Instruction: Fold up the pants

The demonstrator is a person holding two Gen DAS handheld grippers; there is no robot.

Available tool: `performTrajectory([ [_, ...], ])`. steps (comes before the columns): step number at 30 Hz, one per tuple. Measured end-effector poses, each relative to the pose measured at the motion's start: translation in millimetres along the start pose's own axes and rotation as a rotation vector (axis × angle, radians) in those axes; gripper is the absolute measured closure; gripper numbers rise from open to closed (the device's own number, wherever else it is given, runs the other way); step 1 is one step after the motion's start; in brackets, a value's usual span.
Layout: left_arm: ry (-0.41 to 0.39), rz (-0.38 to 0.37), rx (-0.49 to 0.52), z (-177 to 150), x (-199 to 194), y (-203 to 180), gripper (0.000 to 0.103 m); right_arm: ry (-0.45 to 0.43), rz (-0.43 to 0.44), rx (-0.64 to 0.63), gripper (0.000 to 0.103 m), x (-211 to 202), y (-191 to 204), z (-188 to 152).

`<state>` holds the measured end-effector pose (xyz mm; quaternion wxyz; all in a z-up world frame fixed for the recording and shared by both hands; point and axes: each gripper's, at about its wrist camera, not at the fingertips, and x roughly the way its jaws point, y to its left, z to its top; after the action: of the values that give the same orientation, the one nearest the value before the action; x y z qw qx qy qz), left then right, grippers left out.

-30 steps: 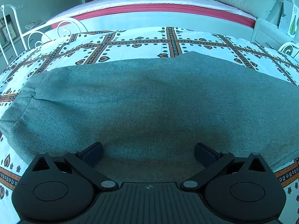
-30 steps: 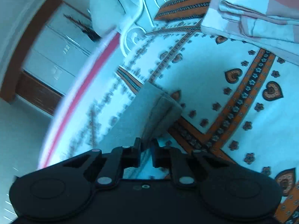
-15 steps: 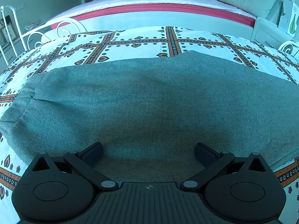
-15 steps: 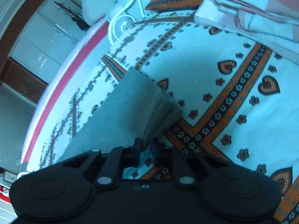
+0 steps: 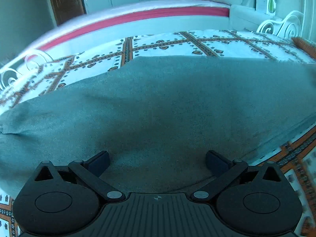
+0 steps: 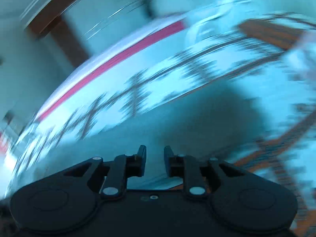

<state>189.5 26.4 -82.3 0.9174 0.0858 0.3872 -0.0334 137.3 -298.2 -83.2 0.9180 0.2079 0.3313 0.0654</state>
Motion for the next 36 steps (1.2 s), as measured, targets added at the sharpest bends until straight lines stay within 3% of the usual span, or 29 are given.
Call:
performTrajectory([
  [3, 0.011, -0.006, -0.041, 1.9, -5.7, 5.5, 0.0, 0.142, -0.15, -0.155, 0.092, 45.8, 26.4, -20.6],
  [5, 0.019, -0.012, -0.07, -0.2, -10.1, 14.4, 0.0, 0.126, -0.142, -0.126, 0.094, 45.3, 22.1, -15.8],
  [7, 0.031, -0.005, -0.097, 1.4, -12.3, 24.1, 0.0, 0.06, -0.117, -0.019, 0.086, 26.1, 9.1, -1.7],
  [9, 0.036, 0.009, -0.125, 2.2, -10.4, 31.3, 0.0, -0.012, -0.077, 0.102, 0.087, 2.3, -16.1, 11.2],
  [12, 0.048, -0.007, -0.194, 3.2, -4.2, 41.3, 0.0, -0.083, -0.092, 0.366, 0.083, -28.1, -78.6, 27.3],
  [15, 0.053, 0.005, -0.169, 2.9, 1.1, 35.9, 0.0, -0.089, -0.075, 0.644, 0.082, -40.0, -142.8, 21.6],
  [20, 0.044, -0.002, -0.146, 2.5, 1.1, 29.4, 0.0, -0.103, -0.003, 0.758, 0.079, -30.2, -167.6, 15.4],
  [26, 0.039, -0.005, -0.14, 2.0, -0.7, 28.4, 0.0, -0.077, -0.023, 0.689, 0.077, -2.9, -167.3, 30.8],
  [27, 0.039, -0.005, -0.137, 2.3, -1.0, 28.6, 0.0, -0.074, -0.047, 0.657, 0.086, -3.7, -163.1, 33.9],
  [28, 0.039, -0.001, -0.134, 3.2, -2.2, 29.1, 0.0, -0.062, -0.093, 0.6, 0.101, -4.4, -157.6, 40.0],
  [32, -0.018, 0.064, -0.161, 11.9, -24.6, 51.9, 0.0, -0.079, -0.185, 0.373, 0.102, -8.2, -118.7, 64.2],
  [36, -0.077, 0.099, -0.213, 9.3, -55.2, 95.7, 0.0, -0.17, -0.156, 0.093, 0.102, -20.0, -38.1, 99.7],
])
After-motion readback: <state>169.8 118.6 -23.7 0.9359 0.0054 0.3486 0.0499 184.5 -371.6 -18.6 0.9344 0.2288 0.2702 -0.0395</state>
